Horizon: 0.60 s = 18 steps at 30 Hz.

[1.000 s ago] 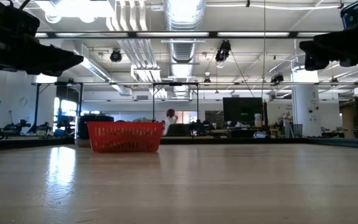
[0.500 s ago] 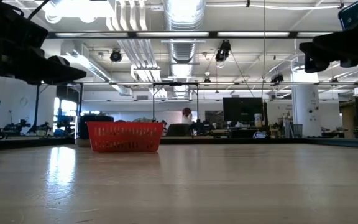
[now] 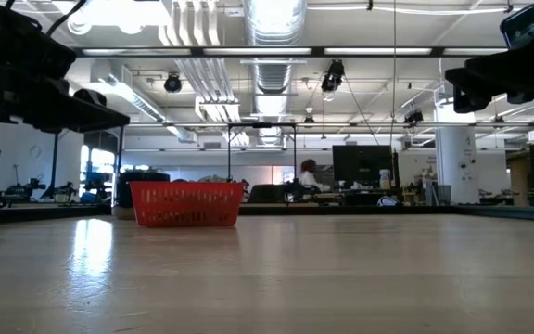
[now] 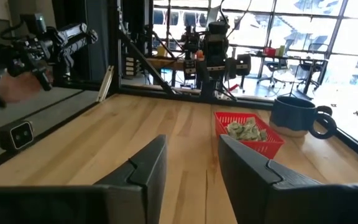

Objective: Pick and place items into bin
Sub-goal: Return to Home Position

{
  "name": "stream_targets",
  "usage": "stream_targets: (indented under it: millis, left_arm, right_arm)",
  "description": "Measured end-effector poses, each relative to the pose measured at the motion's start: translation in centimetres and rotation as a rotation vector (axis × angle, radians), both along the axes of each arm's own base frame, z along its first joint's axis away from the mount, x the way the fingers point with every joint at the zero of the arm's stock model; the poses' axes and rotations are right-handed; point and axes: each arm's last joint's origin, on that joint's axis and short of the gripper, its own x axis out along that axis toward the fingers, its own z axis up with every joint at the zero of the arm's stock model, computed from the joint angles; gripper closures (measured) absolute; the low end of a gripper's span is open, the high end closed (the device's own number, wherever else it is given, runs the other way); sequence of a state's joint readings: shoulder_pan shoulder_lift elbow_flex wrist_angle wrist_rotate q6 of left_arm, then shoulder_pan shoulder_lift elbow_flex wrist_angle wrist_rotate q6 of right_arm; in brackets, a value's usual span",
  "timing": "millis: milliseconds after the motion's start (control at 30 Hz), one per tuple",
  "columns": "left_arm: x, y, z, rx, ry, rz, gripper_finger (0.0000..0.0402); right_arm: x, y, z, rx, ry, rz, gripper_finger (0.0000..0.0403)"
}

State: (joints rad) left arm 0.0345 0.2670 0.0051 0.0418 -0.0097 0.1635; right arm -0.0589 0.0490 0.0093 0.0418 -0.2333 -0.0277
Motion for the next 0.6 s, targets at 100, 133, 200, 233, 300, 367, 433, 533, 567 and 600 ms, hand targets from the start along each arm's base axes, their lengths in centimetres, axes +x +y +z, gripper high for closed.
stream_targets:
  millis: [100,133,200,233,300,367,433,533,567,600]
  left_arm:
    - [0.04,0.0,-0.09,0.0,0.009,0.0,0.0226]
    - [0.06,0.0,-0.12,0.0,0.013,0.0,0.0226]
    - [0.08,0.0,-0.18,0.0,0.019,0.0,0.0226]
    - [0.09,0.0,-0.19,0.0,0.021,0.0,0.0226]
    - [0.12,0.0,-0.25,-0.001,0.027,0.0,0.0226]
    - [0.14,0.0,-0.29,-0.001,0.031,0.0,0.0226]
    - [0.16,0.0,-0.33,-0.001,0.036,0.0,0.0226]
    - [0.18,0.0,-0.38,-0.001,0.041,0.0,0.0226]
    - [0.18,0.0,-0.39,-0.001,0.042,-0.001,0.0226]
    - [0.19,0.0,-0.4,-0.001,0.044,0.0,0.0226]
  right_arm:
    - [0.0,0.0,0.0,-0.001,0.0,0.0,0.0271]
    - [0.0,0.0,0.0,0.0,0.0,0.0,0.027]
    - [0.0,0.0,0.0,0.001,0.0,0.0,0.0268]
    - [0.0,0.0,0.0,0.0,0.0,0.0,0.0267]
    - [0.0,0.0,0.0,0.0,0.0,0.0,0.0266]
    - [0.0,0.0,0.0,0.001,0.0,0.0,0.0266]
    - [0.0,0.0,0.0,0.001,0.0,0.0,0.0268]
    - [0.0,0.0,0.0,0.002,0.0,0.0,0.0272]
    - [0.0,0.0,0.0,0.001,0.0,0.0,0.0273]
    - [0.0,0.0,0.0,0.001,0.0,0.0,0.0274]
